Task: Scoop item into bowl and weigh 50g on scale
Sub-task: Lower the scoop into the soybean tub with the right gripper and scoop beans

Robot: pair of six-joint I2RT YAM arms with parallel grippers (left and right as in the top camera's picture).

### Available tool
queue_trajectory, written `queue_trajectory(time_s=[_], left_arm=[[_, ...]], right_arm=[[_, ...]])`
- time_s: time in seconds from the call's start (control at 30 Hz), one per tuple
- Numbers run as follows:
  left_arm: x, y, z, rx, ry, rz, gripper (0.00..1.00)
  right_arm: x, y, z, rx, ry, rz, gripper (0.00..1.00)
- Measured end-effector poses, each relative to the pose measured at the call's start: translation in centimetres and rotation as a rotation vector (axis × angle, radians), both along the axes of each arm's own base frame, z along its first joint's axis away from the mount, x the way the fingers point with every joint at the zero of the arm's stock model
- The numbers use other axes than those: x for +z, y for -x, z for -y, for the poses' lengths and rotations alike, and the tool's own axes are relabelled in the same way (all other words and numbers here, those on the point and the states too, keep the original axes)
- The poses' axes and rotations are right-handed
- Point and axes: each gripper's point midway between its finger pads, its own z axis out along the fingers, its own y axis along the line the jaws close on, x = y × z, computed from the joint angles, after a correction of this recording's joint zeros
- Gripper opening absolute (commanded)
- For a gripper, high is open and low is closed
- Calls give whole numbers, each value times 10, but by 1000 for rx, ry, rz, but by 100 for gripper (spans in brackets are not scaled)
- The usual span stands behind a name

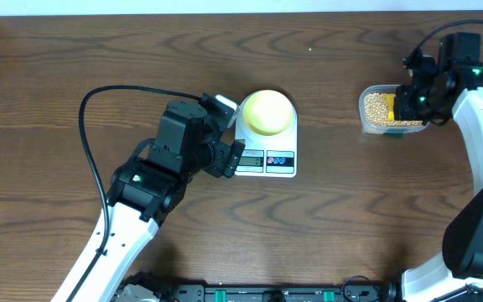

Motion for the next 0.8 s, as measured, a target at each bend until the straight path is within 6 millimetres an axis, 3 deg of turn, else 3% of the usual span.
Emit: queue_trajectory(time_s=[0.47, 0.8], left_arm=[[0, 0, 0, 0, 0, 0, 87], [0, 0, 0, 0, 0, 0, 87]], right_arm=[[5, 8, 34, -101, -221, 17, 1], [22, 11, 53, -122, -395, 98, 1]])
